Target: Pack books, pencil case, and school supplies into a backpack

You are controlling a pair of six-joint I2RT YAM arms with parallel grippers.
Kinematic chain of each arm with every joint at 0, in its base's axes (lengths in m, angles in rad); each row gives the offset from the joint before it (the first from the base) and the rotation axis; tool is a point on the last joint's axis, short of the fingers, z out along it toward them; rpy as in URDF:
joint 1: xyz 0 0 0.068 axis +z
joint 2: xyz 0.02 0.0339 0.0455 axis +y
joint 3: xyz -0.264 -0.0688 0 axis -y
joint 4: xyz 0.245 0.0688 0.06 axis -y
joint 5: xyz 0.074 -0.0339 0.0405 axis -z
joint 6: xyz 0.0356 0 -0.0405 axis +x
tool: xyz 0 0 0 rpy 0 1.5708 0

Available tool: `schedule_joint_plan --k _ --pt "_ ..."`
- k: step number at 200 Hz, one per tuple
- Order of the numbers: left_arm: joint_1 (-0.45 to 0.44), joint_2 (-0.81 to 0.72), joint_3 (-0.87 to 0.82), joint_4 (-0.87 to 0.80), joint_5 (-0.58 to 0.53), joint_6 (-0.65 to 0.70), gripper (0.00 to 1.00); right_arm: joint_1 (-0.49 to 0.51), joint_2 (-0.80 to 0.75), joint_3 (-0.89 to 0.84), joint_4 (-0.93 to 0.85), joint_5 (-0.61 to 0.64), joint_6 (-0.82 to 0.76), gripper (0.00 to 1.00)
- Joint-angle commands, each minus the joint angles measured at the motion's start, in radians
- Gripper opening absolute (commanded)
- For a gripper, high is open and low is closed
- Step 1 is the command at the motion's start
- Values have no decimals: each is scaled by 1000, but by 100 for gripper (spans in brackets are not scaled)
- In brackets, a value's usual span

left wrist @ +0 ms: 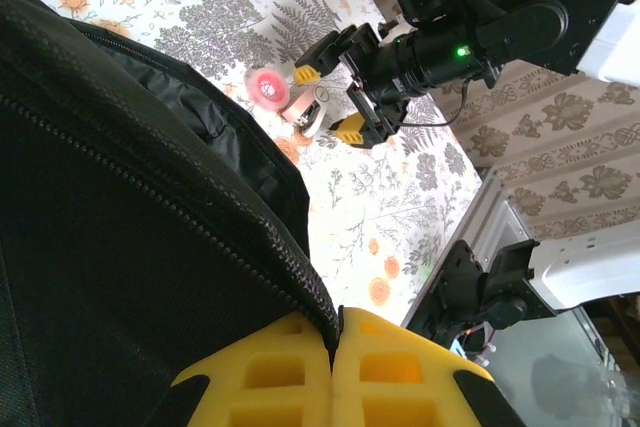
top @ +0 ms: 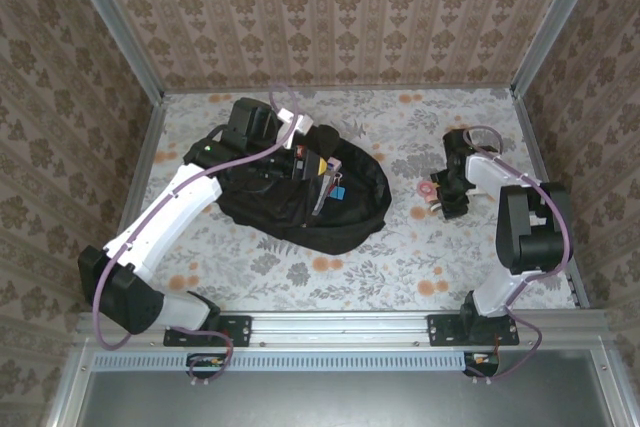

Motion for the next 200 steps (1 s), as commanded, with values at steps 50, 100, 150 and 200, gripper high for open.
schedule_joint_plan --k 50,100,150,200 --pt "11 -35 -8 47 65 5 0 -43 54 -28 90 13 33 68" --pt "20 -35 -12 50 65 5 0 -41 84 -33 102 -8 35 59" --pt "27 -31 -19 64 75 -7 0 -42 61 -69 103 -7 27 44" --pt "27 -31 -21 65 73 -10 0 -49 19 -73 96 -5 5 36"
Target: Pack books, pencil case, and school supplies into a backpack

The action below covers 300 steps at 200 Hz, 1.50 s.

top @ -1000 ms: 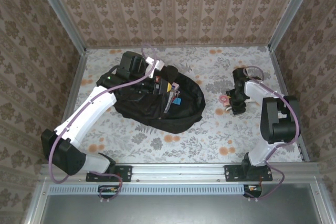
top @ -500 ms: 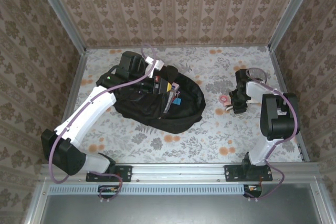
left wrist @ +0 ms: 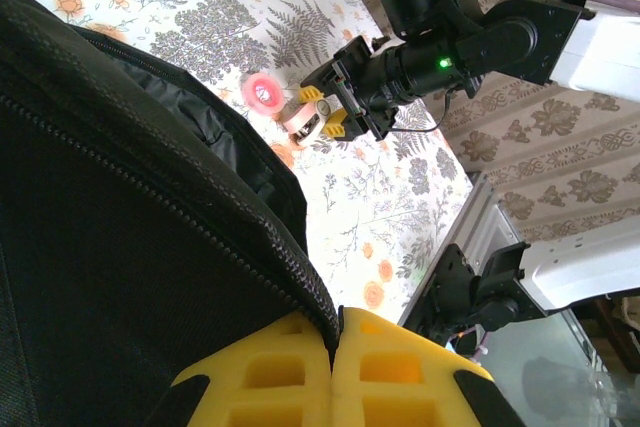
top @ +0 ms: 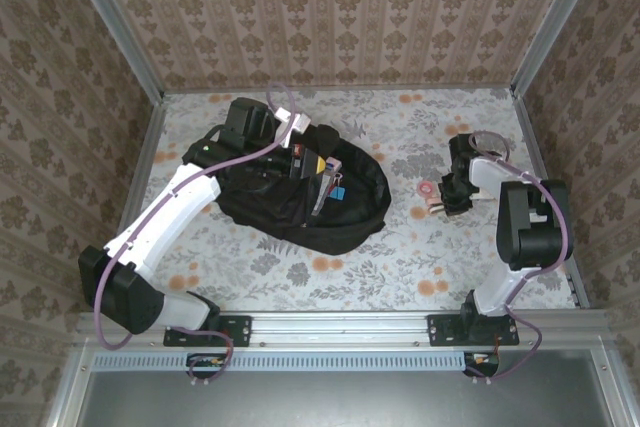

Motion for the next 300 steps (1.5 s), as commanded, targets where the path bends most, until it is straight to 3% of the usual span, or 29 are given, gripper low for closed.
schedule_joint_plan --k 1,49,82,130,188,216,300 --pt "2 -31 -4 39 37 -5 0 -9 -2 -30 32 -7 -14 36" --pt "2 -35 -2 38 33 -8 0 -18 -107 -35 -43 -4 -102 34" --pt "2 -31 2 41 30 -14 0 -18 -265 -57 -72 -22 -219 34" --pt "8 -11 16 53 35 -38 0 75 -437 -33 30 -164 -341 32" --pt "22 -15 14 55 25 -53 0 387 -222 233 34 -248 -405 32" --pt "31 -21 32 53 13 -68 0 503 -125 310 77 -250 -365 32" --pt "14 11 172 90 -4 -162 0 664 96 397 322 -238 -89 32"
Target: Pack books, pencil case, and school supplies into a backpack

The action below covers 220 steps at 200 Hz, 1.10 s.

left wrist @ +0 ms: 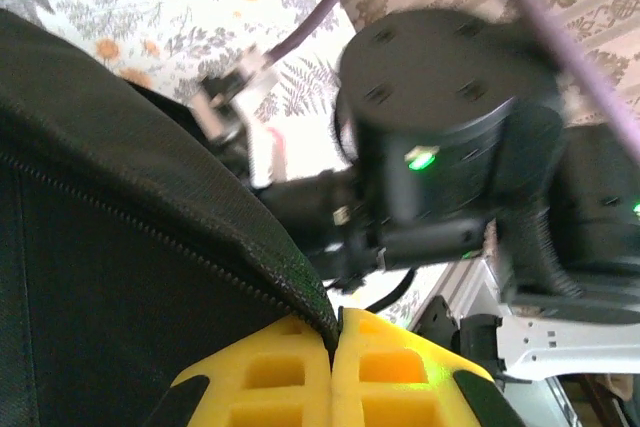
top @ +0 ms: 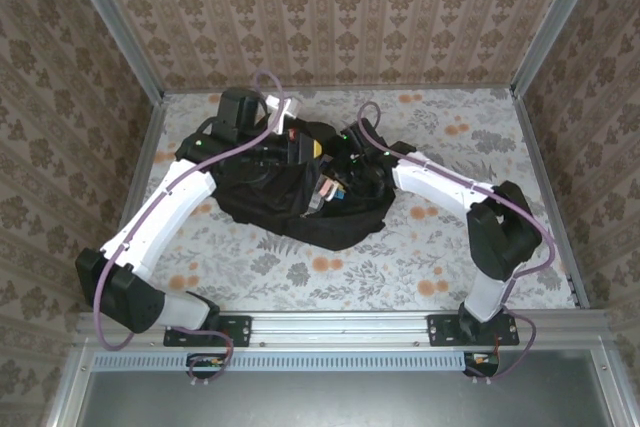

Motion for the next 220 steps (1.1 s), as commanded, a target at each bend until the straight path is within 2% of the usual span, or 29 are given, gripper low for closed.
schedule_joint_plan --k 1,20,41,49,59,71,90,148,198,220 --pt "-14 4 89 69 36 -33 0 21 42 59 136 -2 118 32" --pt "-27 14 114 57 33 -30 0 36 103 67 270 -20 194 33" --pt "-31 19 127 43 31 -23 0 66 193 150 311 -33 225 37" --pt "-31 19 127 39 28 -20 0 77 230 185 308 -41 233 43" --pt "-28 17 126 37 25 -16 0 84 268 213 315 -53 246 58" --pt "-24 14 121 33 23 -15 0 86 287 218 329 -55 258 70" --pt "-15 5 109 34 26 -14 0 82 269 180 368 -38 254 78" --pt "15 -18 77 46 32 -15 0 62 180 107 379 -39 180 79" --pt "43 -39 36 62 30 -23 0 26 41 -37 457 -104 -19 76" --pt "37 -29 34 78 51 -31 0 2 -29 -99 399 -101 -116 74"
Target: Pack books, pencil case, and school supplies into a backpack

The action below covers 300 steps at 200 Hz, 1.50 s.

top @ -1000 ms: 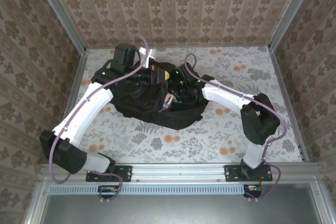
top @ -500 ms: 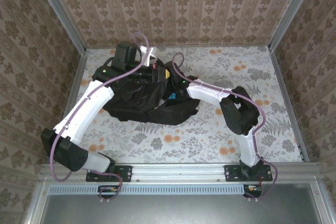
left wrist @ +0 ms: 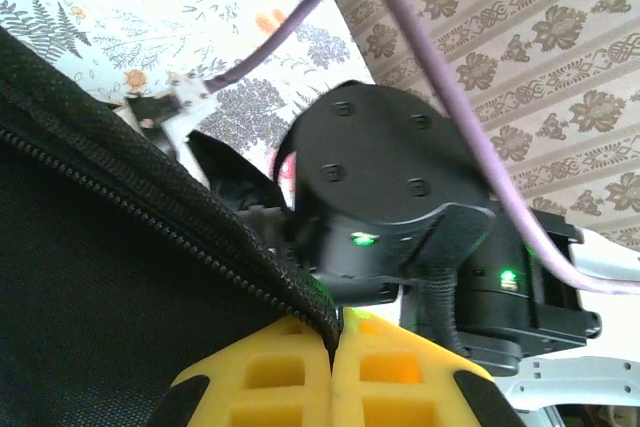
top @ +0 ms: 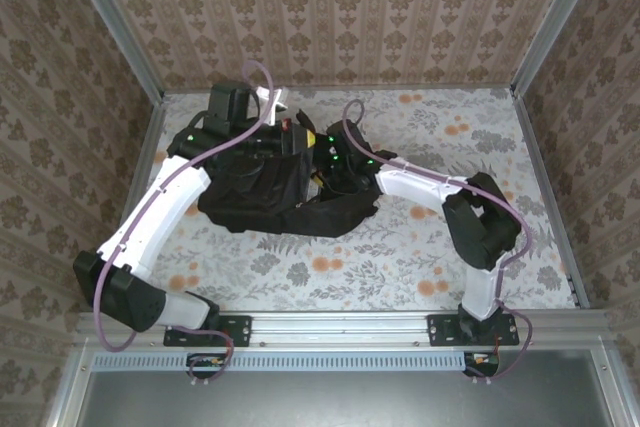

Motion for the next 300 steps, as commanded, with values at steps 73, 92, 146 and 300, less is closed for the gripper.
schedule_joint_plan --k 73,92,146,300 --pt "-102 -3 29 10 10 112 0 -294 -473 -190 -370 77 -444 72" --pt "-108 -1 -1 29 24 113 0 -355 -465 -83 -591 146 -572 75" --pt "-119 -22 -21 37 26 120 0 -414 -165 225 -991 334 -812 97" --pt "-114 -46 -48 70 56 93 0 -510 162 252 -1010 346 -849 100"
